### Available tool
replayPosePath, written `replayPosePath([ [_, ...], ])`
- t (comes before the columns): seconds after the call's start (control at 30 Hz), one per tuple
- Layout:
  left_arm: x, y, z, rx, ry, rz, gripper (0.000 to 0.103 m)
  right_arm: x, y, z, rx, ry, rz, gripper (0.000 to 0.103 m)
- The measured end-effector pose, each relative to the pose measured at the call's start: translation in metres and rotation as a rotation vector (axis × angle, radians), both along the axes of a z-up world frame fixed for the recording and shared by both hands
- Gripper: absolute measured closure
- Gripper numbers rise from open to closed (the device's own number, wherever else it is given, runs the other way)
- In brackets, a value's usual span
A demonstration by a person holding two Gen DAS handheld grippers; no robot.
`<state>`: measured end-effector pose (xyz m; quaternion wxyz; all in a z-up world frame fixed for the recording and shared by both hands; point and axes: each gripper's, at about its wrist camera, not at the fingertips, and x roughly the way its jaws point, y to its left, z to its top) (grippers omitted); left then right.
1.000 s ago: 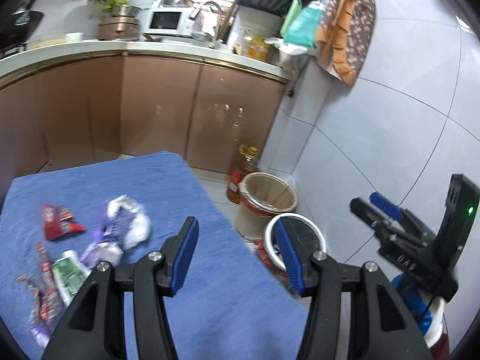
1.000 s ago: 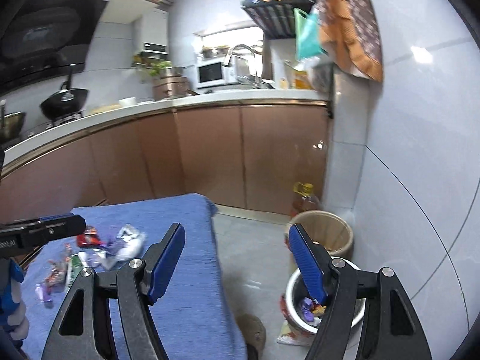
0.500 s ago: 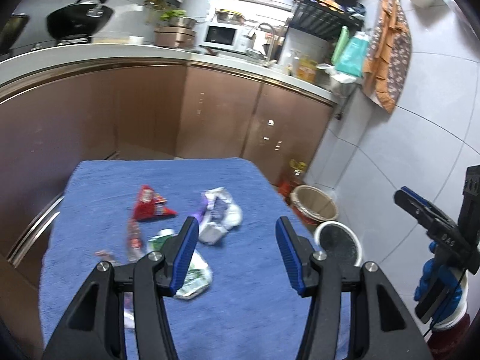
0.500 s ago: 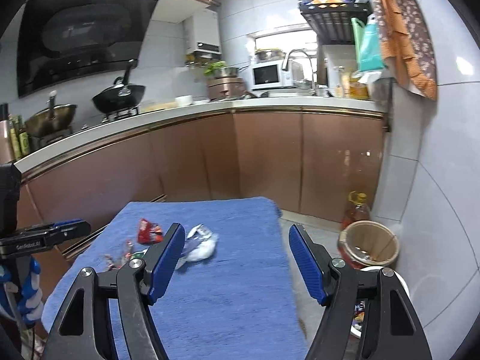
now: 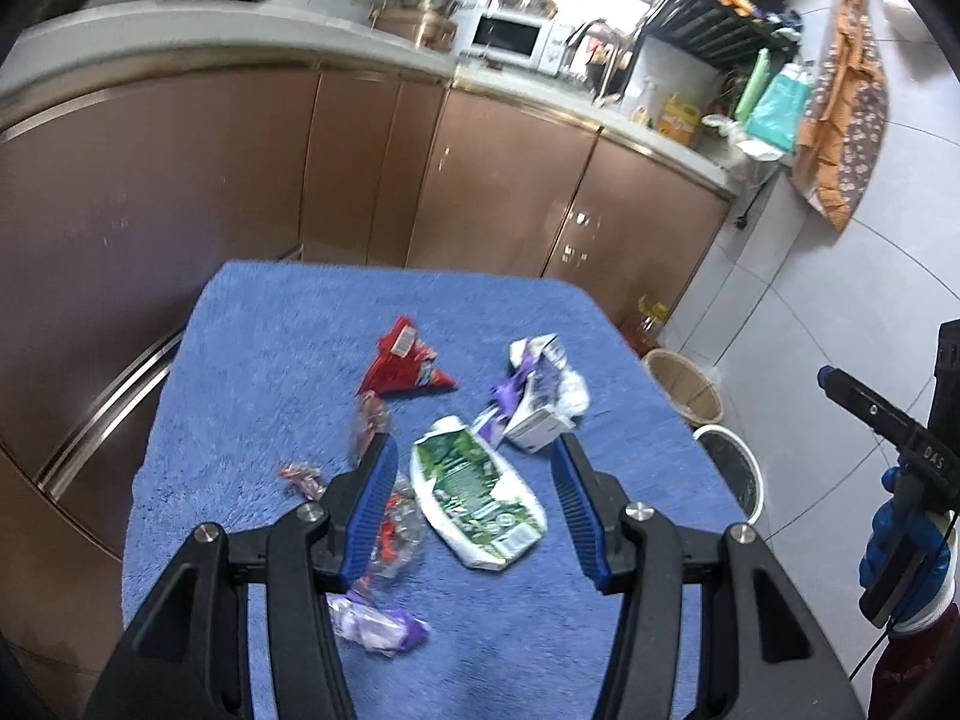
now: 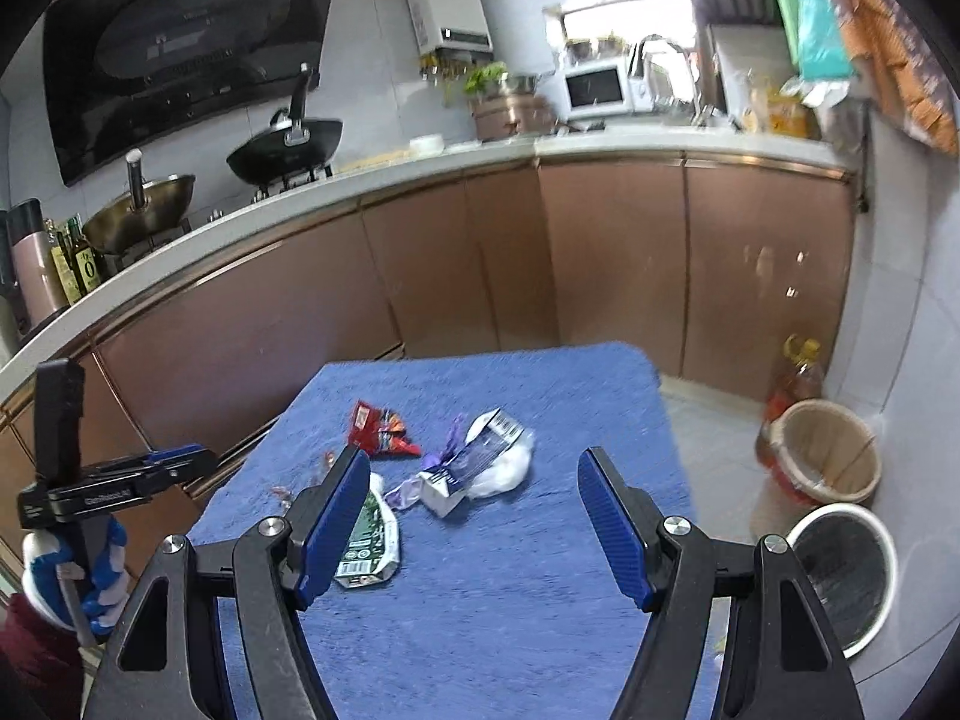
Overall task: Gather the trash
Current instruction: 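Grasp clear plastic wrapper with left tool while right tool grasps blue milk carton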
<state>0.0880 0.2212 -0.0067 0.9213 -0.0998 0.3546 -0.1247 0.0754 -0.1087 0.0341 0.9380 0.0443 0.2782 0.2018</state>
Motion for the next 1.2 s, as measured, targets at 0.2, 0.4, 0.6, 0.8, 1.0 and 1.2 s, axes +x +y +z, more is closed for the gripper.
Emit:
replayPosePath([
  [0.2,0.046,0.011,-0.028,0.012,0.112,-0.007,0.052,0.043,0.029,-0.027,0.030,0.128,0.050,0.033],
  [0.4,0.087,0.016,-0.066,0.017,0.249,-0.023,0.052,0.094,0.053,-0.059,0.116,0.317,0.114,0.033],
  [0.6,0.104,0.019,-0.093,0.016,0.333,-0.029,0.053,0.140,0.062,-0.094,0.197,0.512,0.107,0.033],
  [0.8,0.111,0.022,-0.107,0.021,0.383,-0.032,0.055,0.165,0.065,-0.128,0.277,0.648,0.073,0.039],
  [1.0,0.119,0.024,-0.119,0.006,0.422,-0.025,0.062,0.186,0.071,-0.143,0.279,0.707,0.038,0.041],
  [1.2,0.127,0.027,-0.130,0.001,0.456,-0.018,0.067,0.202,0.079,-0.160,0.295,0.775,0.035,0.043],
])
